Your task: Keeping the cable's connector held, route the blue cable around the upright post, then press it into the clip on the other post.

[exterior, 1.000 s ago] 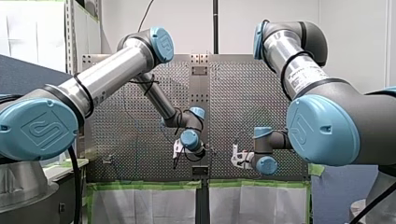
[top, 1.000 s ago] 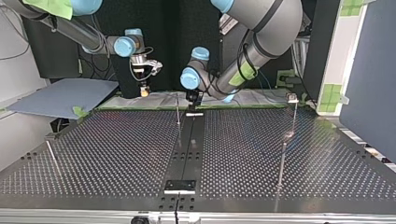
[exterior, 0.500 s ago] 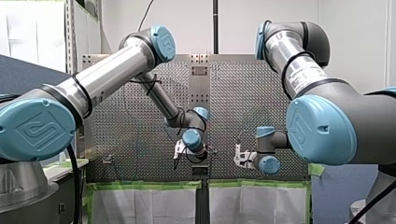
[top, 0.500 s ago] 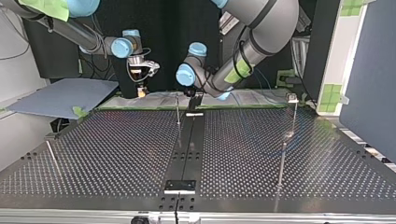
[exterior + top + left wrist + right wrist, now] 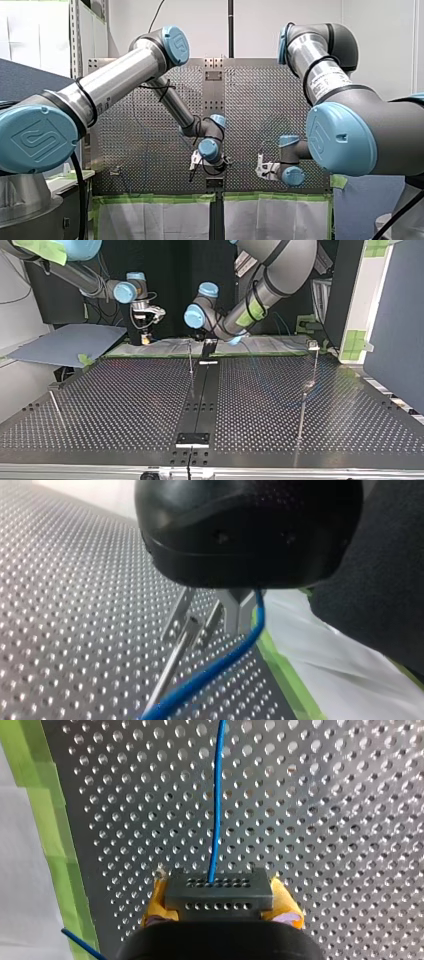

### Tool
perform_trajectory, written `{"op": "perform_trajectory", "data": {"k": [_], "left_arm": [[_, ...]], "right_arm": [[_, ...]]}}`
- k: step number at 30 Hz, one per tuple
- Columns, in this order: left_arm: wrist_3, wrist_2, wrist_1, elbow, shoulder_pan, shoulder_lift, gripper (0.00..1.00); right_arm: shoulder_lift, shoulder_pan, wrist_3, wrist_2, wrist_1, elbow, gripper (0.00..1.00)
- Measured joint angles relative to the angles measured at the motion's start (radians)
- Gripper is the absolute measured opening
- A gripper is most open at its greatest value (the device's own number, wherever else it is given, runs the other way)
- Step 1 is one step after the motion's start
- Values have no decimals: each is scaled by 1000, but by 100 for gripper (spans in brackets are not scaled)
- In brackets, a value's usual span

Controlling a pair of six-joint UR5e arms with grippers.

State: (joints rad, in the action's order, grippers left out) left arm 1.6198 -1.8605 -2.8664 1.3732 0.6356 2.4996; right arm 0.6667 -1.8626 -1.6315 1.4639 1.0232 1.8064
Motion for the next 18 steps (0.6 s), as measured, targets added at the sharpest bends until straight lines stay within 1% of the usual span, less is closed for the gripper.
{"op": "perform_trajectory", "data": {"k": [2,5,10,15,18], "left_arm": [[-2,2,5,0,5,0,0],[8,1,23,0,6,0,0],[38,-18,43,0,-13,-2,0],[68,-19,53,-1,-33,-9,0],[69,-19,53,-1,-33,-14,0]], "right_arm": [[0,4,0,-1,-1,0,0],[0,7,2,-9,-3,0,0],[-1,8,6,-27,-3,0,0],[-1,5,5,-31,-1,0,0],[-1,4,4,-31,0,0,0]]}}
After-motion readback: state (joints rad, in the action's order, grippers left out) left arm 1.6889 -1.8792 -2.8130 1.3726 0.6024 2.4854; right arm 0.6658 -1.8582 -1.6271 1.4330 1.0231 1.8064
